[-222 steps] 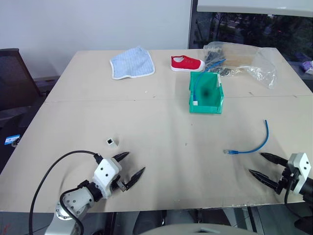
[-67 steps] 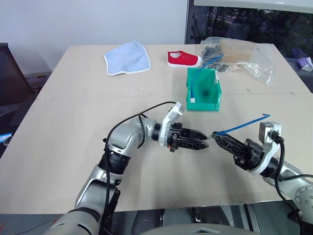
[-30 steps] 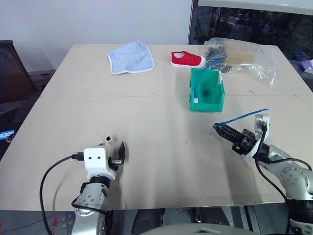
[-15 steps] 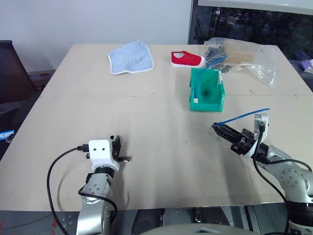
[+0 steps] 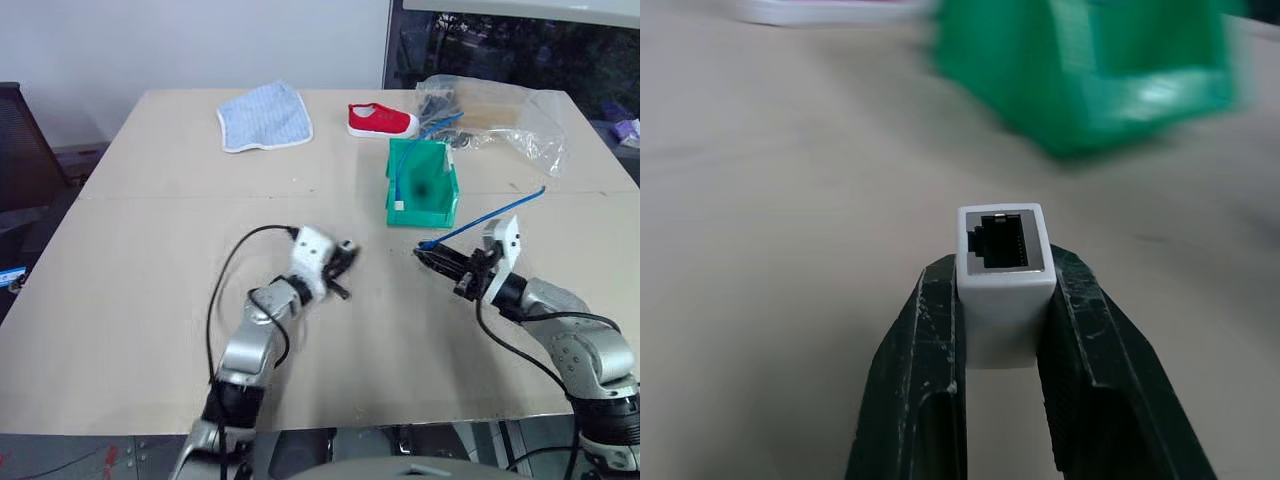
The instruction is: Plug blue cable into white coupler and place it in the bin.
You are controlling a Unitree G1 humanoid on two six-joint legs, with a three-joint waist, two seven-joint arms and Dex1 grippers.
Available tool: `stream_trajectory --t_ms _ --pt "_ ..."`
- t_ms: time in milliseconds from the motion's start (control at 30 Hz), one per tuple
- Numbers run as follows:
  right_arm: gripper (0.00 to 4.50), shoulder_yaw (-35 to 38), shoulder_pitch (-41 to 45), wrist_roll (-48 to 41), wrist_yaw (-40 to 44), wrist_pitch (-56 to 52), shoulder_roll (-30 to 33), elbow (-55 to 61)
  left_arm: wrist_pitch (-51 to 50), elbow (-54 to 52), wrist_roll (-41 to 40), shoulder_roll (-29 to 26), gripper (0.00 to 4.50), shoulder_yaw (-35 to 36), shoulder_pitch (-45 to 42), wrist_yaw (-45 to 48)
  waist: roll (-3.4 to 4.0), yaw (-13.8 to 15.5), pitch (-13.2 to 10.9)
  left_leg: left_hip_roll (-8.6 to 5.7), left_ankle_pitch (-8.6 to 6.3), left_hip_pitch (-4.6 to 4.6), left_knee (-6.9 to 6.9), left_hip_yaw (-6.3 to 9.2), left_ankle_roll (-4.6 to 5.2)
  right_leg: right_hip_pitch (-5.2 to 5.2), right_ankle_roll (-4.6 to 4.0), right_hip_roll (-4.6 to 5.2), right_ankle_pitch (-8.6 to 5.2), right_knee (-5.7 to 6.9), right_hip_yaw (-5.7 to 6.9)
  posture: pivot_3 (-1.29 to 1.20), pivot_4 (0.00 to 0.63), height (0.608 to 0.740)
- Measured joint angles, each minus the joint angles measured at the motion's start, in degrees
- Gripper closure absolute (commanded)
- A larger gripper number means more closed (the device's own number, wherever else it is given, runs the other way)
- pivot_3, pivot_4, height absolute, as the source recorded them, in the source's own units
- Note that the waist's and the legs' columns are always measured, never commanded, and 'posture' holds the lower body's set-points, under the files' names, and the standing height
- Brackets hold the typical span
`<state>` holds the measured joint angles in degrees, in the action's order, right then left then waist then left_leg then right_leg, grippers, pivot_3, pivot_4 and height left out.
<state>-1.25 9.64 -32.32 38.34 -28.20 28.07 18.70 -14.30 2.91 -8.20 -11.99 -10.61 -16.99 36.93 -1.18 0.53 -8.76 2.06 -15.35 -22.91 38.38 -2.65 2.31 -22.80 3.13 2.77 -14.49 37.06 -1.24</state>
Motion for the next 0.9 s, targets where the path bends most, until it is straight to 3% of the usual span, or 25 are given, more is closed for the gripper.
stream_trajectory --t_ms 167,400,633,900 --pt "4.5 -2.0 1.0 5.6 -2.2 2.0 -0.6 0.1 4.1 9.0 0.6 0.2 4.15 -4.1 -6.8 8.1 0.04 0.4 0.0 0.04 0.0 -0.03 -0.06 0.07 0.0 0.04 -0.01 -0.05 -0.01 0.01 0.25 0.0 0.15 0.74" --pt "4.5 -5.6 -0.1 9.9 -8.6 -4.4 -1.9 5.2 7.8 20.9 1.9 2.8 4.15 -5.3 -14.2 11.8 0.19 1.5 0.1 0.02 0.02 0.04 0.42 0.13 0.01 0.39 -0.11 0.1 -0.05 0.01 0.21 0.0 0.15 0.74" --pt "4.5 -6.8 1.8 9.0 -16.3 -14.3 -9.6 8.2 9.3 24.9 2.2 4.2 4.15 -5.2 -16.3 12.6 0.23 1.7 0.2 -0.07 0.01 0.04 0.7 0.59 0.03 0.67 -0.08 0.24 -0.03 -0.01 0.23 0.0 0.15 0.74" --pt "4.5 -6.7 4.2 9.9 -21.1 -19.6 -11.6 7.6 9.2 25.3 2.4 4.5 4.15 -4.6 -16.5 12.9 0.25 1.7 0.2 -0.13 0.01 0.03 0.69 0.72 0.03 0.7 -0.08 0.26 -0.03 -0.01 0.32 0.0 0.15 0.74"
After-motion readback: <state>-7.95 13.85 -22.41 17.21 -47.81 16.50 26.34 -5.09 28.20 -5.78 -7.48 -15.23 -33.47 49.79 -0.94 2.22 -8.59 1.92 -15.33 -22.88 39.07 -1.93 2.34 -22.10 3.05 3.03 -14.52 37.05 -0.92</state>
